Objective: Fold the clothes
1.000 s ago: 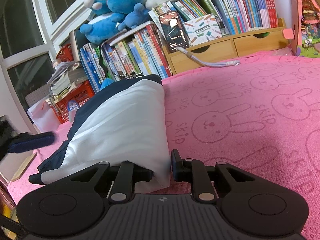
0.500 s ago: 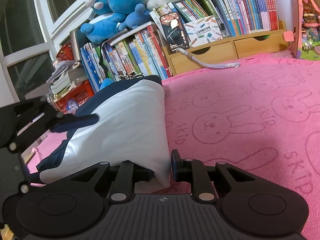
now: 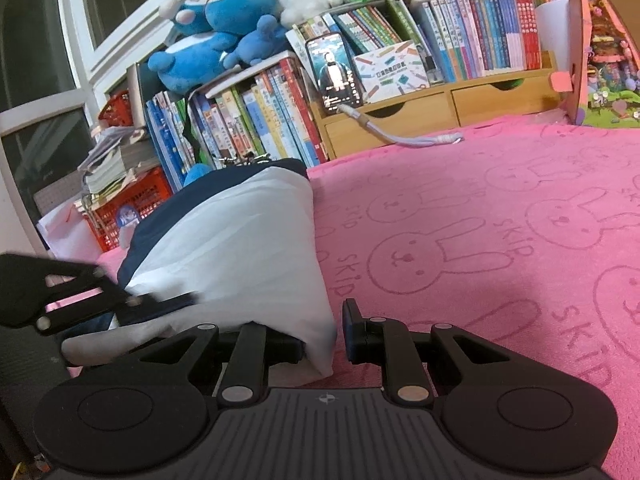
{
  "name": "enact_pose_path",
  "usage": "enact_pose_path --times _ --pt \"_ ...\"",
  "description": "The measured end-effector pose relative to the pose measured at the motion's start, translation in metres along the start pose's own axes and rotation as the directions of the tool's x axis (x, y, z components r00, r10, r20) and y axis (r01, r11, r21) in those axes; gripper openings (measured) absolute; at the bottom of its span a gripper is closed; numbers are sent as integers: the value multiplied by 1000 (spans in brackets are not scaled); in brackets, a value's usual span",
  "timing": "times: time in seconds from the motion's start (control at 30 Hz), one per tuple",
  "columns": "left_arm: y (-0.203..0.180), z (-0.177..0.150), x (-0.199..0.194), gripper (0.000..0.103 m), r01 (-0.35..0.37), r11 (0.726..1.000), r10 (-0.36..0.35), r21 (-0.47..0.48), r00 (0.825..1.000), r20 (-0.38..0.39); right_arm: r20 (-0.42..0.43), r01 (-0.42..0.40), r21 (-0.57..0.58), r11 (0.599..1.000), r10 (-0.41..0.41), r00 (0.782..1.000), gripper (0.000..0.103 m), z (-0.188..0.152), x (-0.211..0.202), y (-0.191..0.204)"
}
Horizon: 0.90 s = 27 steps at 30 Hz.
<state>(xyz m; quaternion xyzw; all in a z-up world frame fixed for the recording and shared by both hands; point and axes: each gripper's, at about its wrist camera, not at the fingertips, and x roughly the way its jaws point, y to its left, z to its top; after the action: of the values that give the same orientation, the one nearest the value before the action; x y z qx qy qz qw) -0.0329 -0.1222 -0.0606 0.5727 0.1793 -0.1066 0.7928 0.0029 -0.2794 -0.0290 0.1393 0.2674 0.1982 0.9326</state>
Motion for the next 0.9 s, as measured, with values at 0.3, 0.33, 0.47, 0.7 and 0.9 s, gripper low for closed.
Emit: enact_pose_path --times 0.3,0.33,0.47,0.7,0.9 --pt "9 -41 -22 6 -44 998 40 -52 996 -80 -7 6 -98 995 -7 1000 21 -2 0 12" --pt "9 -45 -24 6 -49 997 44 -58 996 -84 -7 12 -107 994 -13 1000 21 -2 0 14" --pt "11 -57 -32 6 -67 994 58 -90 994 -90 -12 37 -139 990 -39 999 27 -2 0 16" --pt "30 -63 -53 7 -31 974 32 -223 999 1 93 192 -484 854 -168 981 52 -21 -23 50" --pt "34 -65 -62 7 -10 975 24 -222 998 60 200 193 -831 522 -43 979 64 -59 -36 112"
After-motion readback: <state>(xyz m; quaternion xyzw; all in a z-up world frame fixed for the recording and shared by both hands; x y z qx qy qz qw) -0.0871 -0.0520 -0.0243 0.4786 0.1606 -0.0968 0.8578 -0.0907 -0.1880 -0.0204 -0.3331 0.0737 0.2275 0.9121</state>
